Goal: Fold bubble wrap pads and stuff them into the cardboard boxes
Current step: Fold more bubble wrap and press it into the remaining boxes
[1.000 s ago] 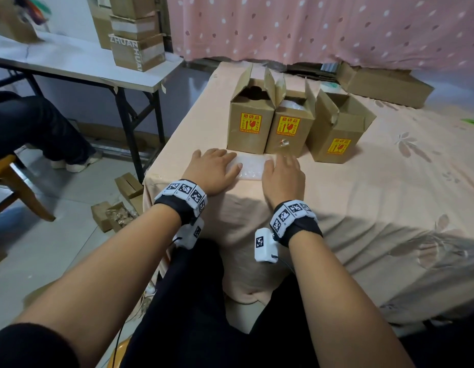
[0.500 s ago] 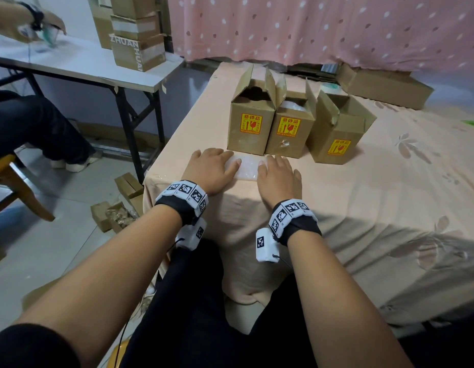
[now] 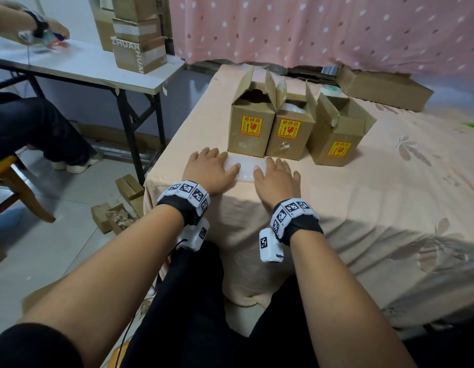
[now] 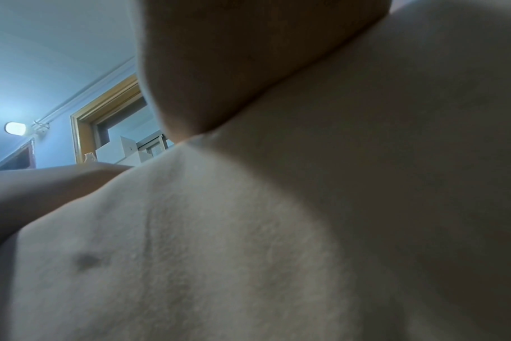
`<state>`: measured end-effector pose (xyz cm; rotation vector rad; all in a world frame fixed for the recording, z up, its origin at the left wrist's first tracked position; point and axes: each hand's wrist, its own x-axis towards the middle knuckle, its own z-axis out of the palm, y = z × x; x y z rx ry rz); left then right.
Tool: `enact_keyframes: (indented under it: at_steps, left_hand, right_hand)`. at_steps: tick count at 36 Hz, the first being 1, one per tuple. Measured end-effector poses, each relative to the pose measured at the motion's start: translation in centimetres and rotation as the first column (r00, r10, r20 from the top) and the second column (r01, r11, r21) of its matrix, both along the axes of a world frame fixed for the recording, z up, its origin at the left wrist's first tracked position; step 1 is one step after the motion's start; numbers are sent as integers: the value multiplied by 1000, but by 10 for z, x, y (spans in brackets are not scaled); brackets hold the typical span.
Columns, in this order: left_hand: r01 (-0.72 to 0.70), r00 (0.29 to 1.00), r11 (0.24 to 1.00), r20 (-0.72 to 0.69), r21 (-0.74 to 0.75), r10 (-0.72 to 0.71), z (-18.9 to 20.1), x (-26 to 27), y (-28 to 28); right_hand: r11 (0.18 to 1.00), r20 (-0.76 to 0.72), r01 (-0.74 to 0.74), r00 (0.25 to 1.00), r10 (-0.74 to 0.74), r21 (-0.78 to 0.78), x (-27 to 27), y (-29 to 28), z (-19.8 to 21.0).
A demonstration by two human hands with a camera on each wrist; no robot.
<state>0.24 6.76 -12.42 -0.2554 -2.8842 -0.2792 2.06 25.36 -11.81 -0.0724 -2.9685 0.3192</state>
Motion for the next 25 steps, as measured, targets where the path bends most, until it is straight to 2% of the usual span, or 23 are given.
enact_keyframes:
  at_steps: [5,8,11,17,20,25]
  left_hand:
    - [5,1000,1000,9,-1,-5,1,0,-2]
    - [171,975,979,-122,-110,-184,3,4,-3]
    - [299,931,934,-154,-195,-330,2,7,-5]
    - [325,934,943,-134,-66,-331,1,6,-8]
    - [322,935,946,-167,34,-312,2,6,-9]
    - [339,932,936,-171,95,-320,4,6,-8]
  right_hand:
    - [1000,54,-15,998,16,-23,3,0,1]
    - [1000,45,-17,999,18,-19,2,0,1]
    - [1000,9,-27,1000,27,-12,2,1,1]
    - [997,-37,-39,999,36,-68,1,4,0]
    - [981,-64,-48,997,37,-190,5,4,5]
    - [931,-124,-75,992,32,-358,10,5,9]
